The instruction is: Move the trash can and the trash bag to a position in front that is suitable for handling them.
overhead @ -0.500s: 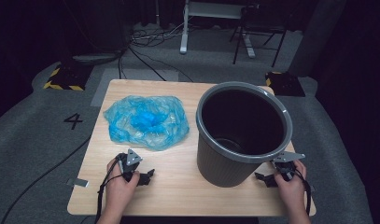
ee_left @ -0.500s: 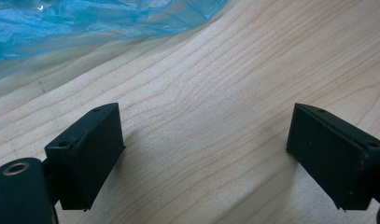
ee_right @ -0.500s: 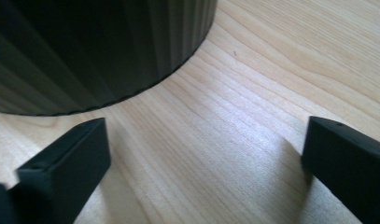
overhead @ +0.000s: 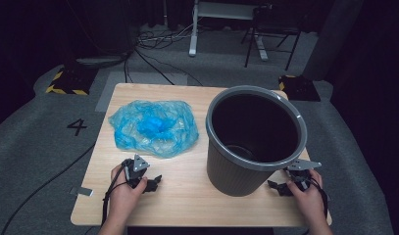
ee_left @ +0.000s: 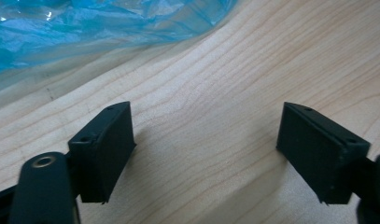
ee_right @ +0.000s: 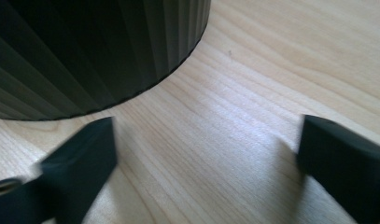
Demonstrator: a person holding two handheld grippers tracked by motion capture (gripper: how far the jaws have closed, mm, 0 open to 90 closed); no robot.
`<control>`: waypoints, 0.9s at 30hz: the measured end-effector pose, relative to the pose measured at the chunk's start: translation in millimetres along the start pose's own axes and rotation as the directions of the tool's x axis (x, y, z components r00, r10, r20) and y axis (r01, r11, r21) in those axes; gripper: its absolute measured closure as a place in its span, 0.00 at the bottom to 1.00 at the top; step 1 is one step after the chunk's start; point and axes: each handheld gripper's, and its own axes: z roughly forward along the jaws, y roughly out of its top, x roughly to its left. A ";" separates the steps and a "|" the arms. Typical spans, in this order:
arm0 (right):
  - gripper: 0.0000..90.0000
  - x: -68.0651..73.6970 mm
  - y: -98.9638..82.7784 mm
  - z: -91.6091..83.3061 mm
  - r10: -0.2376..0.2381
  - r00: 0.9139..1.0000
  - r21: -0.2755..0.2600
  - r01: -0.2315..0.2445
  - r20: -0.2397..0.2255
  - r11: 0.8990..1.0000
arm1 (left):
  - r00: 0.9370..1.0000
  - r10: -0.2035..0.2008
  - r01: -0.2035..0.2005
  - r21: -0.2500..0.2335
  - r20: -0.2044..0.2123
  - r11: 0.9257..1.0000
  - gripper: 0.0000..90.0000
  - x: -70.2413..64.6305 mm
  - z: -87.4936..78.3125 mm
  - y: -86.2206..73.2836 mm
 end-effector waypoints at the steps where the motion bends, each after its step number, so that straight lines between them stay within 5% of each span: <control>1: 0.19 -0.7 -0.6 -2.0 0.002 1.000 -0.012 -0.002 0.004 1.000 | 1.000 0.008 -0.008 0.011 -0.002 1.000 0.21 -0.7 0.1 1.6; 4: 0.16 -4.1 -0.9 -8.0 0.033 0.999 -0.009 -0.033 0.007 0.999 | 1.000 0.018 -0.018 0.037 -0.023 0.999 0.19 -4.1 -1.6 8.7; 8: 0.18 -6.7 3.1 -15.6 0.031 1.000 -0.015 -0.031 -0.003 0.999 | 1.000 0.013 -0.014 0.028 0.005 1.000 0.23 -11.7 -7.5 22.8; 12: 0.18 -7.9 12.0 -25.8 0.021 1.000 -0.053 -0.022 -0.018 0.998 | 0.998 0.060 -0.060 0.006 0.031 0.998 0.24 -21.1 -12.2 40.4; 21: 0.18 -14.4 28.0 -39.7 0.054 0.999 -0.077 -0.053 0.004 0.996 | 0.994 0.088 -0.083 -0.063 0.067 0.995 0.29 -32.5 -16.3 77.9; 27: 0.18 -15.6 40.3 -48.8 0.034 0.999 -0.097 -0.035 -0.011 0.995 | 0.990 0.101 -0.092 -0.085 0.099 0.992 0.32 -39.3 -10.2 97.4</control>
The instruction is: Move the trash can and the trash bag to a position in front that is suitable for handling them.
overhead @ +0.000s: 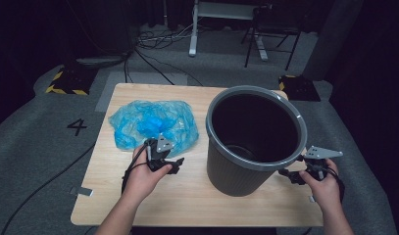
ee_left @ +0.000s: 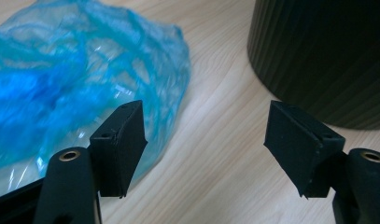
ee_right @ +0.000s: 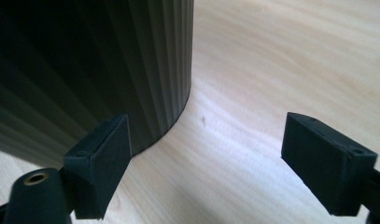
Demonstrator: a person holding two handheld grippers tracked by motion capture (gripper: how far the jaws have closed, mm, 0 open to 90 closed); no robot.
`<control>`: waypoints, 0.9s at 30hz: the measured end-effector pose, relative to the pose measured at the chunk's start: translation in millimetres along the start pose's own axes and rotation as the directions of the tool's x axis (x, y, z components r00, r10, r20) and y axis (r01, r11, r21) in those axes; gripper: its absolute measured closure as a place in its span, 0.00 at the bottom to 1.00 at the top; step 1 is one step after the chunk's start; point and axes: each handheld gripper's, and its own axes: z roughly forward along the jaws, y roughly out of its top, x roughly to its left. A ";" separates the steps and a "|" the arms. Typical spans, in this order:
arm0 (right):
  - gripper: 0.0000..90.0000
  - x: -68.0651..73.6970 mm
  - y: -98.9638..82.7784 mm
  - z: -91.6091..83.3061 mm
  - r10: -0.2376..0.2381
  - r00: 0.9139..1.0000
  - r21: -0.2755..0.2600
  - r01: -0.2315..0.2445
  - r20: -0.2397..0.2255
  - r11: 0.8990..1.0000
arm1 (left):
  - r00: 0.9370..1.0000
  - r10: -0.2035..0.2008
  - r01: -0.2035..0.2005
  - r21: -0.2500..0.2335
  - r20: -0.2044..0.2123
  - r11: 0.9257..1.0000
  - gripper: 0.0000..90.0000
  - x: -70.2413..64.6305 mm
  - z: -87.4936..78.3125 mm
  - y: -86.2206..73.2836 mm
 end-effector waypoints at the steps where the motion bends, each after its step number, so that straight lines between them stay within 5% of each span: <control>1: 0.19 -0.2 2.4 -1.5 0.003 1.000 -0.007 -0.003 0.002 1.000 | 1.000 0.001 -0.001 -0.010 0.007 1.000 0.32 -1.1 2.2 2.5; 7: 0.22 -2.7 12.8 -2.5 0.024 1.000 -0.034 -0.024 -0.004 0.999 | 0.998 -0.028 0.029 -0.030 0.048 0.999 0.35 -6.9 18.9 17.4; 15: 0.26 -10.7 17.8 4.7 0.043 0.999 -0.026 -0.043 -0.003 0.999 | 0.998 0.009 -0.007 -0.030 0.062 1.000 0.37 -12.9 38.2 29.5; 21: 0.30 -11.4 23.0 13.8 0.072 0.997 -0.046 -0.073 -0.024 0.996 | 0.994 -0.029 0.034 -0.053 0.103 0.998 0.37 -22.8 53.3 31.1; 22: 0.30 -10.6 24.4 15.6 0.071 0.997 -0.045 -0.072 -0.027 0.996 | 0.995 -0.008 0.014 -0.055 0.102 0.998 0.38 -23.3 53.2 32.0; 27: 0.55 1.0 30.8 19.6 -0.039 0.999 0.001 0.039 0.002 0.999 | 0.992 0.004 -0.001 -0.019 0.130 1.000 0.55 -26.6 47.8 32.5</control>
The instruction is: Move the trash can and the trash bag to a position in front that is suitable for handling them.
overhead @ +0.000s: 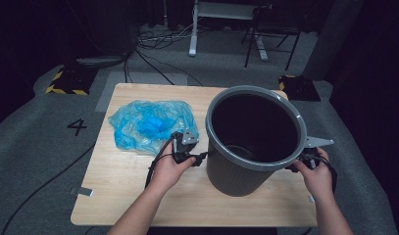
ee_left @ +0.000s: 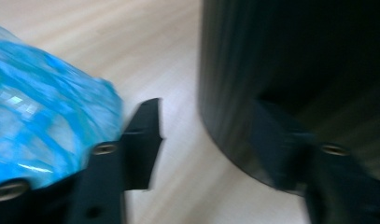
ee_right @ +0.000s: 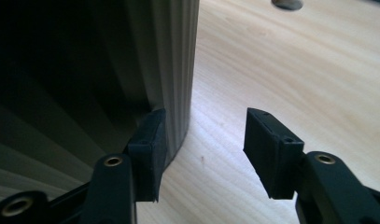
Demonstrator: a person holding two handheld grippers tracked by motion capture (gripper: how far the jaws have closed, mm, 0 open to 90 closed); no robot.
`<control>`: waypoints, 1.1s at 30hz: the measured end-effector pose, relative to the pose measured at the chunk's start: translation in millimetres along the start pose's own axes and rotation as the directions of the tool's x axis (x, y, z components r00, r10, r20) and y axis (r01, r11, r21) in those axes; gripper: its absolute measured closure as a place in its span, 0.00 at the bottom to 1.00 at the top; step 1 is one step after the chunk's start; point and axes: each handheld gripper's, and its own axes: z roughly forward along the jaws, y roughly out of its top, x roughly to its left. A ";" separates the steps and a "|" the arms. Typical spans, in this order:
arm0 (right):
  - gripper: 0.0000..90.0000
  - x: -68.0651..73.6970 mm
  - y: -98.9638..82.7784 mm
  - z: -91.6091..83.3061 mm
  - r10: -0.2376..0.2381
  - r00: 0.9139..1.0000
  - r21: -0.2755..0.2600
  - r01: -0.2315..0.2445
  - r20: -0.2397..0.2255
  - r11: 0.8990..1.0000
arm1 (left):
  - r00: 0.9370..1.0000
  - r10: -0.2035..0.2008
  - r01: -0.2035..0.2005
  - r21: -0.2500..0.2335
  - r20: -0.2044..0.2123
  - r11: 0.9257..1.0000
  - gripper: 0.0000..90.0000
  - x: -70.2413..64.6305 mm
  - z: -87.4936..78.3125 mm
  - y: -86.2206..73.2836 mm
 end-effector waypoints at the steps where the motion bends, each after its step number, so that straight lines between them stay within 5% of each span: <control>1: 0.56 3.6 1.4 -0.3 -0.023 1.000 0.004 0.023 0.016 1.000 | 1.000 0.018 -0.018 0.008 -0.014 1.000 0.57 -0.8 -2.0 -0.2; 11: 0.60 34.9 13.5 5.7 -0.132 0.991 0.035 0.134 -0.037 0.990 | 0.993 0.086 -0.081 0.061 -0.083 0.995 0.60 -2.0 -32.8 -15.1; 17: 0.59 52.6 17.3 13.3 -0.149 0.985 0.018 0.151 -0.085 0.988 | 0.997 0.036 -0.035 0.018 -0.072 0.999 0.58 4.2 -52.7 -39.1; 23: 0.54 70.8 23.4 24.1 -0.157 0.979 0.013 0.160 -0.128 0.987 | 0.993 0.011 -0.010 0.006 -0.115 1.000 0.56 11.2 -69.6 -55.8; 27: 0.41 76.1 25.6 32.2 -0.149 0.982 0.004 0.150 -0.119 0.989 | 0.990 0.002 -0.001 0.010 -0.139 1.000 0.44 18.8 -74.5 -63.7; 29: 0.35 75.3 24.4 34.9 -0.123 0.986 -0.008 0.123 -0.112 0.992 | 0.985 0.006 -0.005 0.008 -0.173 1.000 0.37 22.6 -75.4 -65.3; 31: 0.33 73.3 21.9 36.1 -0.101 0.988 -0.015 0.099 -0.116 0.995 | 0.969 0.016 -0.016 0.003 -0.248 1.000 0.33 27.2 -74.8 -67.3; 33: 0.34 72.0 18.3 37.4 -0.080 0.986 -0.011 0.079 -0.149 0.997 | 0.961 0.008 -0.009 -0.002 -0.275 1.000 0.31 37.5 -70.9 -69.4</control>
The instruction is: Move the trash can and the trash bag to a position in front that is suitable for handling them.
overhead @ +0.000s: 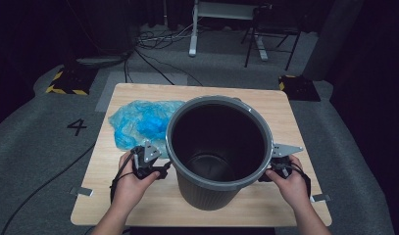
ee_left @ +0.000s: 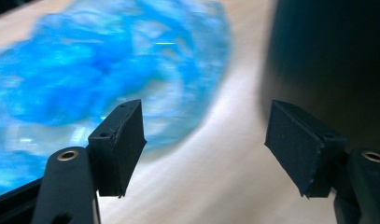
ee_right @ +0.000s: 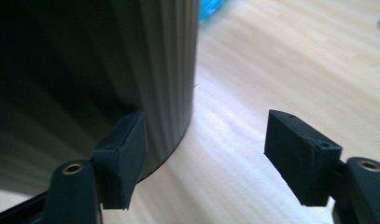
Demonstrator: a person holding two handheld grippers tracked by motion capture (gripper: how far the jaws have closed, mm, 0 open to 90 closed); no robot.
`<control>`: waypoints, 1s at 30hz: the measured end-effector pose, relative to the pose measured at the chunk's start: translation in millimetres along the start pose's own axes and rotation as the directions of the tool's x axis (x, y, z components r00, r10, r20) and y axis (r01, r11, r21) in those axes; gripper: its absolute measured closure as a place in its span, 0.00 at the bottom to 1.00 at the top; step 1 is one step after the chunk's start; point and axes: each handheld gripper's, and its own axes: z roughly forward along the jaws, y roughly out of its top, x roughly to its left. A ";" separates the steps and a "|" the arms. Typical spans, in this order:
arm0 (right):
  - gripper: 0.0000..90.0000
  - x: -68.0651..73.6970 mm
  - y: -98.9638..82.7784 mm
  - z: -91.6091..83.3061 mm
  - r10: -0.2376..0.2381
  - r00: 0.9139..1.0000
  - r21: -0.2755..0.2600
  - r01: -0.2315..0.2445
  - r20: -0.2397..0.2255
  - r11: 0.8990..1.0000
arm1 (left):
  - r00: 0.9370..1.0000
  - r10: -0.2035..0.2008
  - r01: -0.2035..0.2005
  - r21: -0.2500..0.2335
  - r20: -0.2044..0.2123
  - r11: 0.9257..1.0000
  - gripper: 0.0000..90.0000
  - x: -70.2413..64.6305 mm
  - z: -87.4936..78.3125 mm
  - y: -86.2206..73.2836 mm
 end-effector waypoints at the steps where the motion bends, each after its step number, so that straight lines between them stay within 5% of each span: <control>1: 0.34 -0.6 -2.2 0.6 0.005 1.000 0.004 -0.005 -0.014 1.000 | 1.000 -0.008 0.008 0.012 -0.005 1.000 0.31 7.0 4.6 -1.3; 5: 0.33 -3.4 -9.9 1.1 0.016 1.000 0.030 -0.015 -0.014 0.999 | 0.996 -0.056 0.059 0.035 -0.062 0.998 0.32 33.0 22.1 -8.6; 9: 0.33 -7.5 -16.0 0.4 0.031 0.999 0.034 -0.031 -0.008 0.999 | 0.992 -0.117 0.120 0.048 -0.054 0.992 0.33 49.4 37.2 -14.9; 16: 0.32 -6.8 -21.6 1.3 0.043 0.999 0.040 -0.042 -0.020 0.998 | 0.986 -0.165 0.167 0.130 -0.027 0.977 0.35 61.1 57.2 -28.1; 19: 0.32 -6.8 -22.9 0.3 0.044 0.999 0.037 -0.043 -0.023 0.998 | 0.984 -0.178 0.180 0.095 -0.031 0.979 0.35 60.9 54.9 -37.0; 30: 0.32 -12.7 -29.2 4.4 0.053 0.998 0.049 -0.052 -0.026 0.997 | 0.985 -0.168 0.171 0.124 -0.035 0.977 0.34 44.4 9.8 -68.8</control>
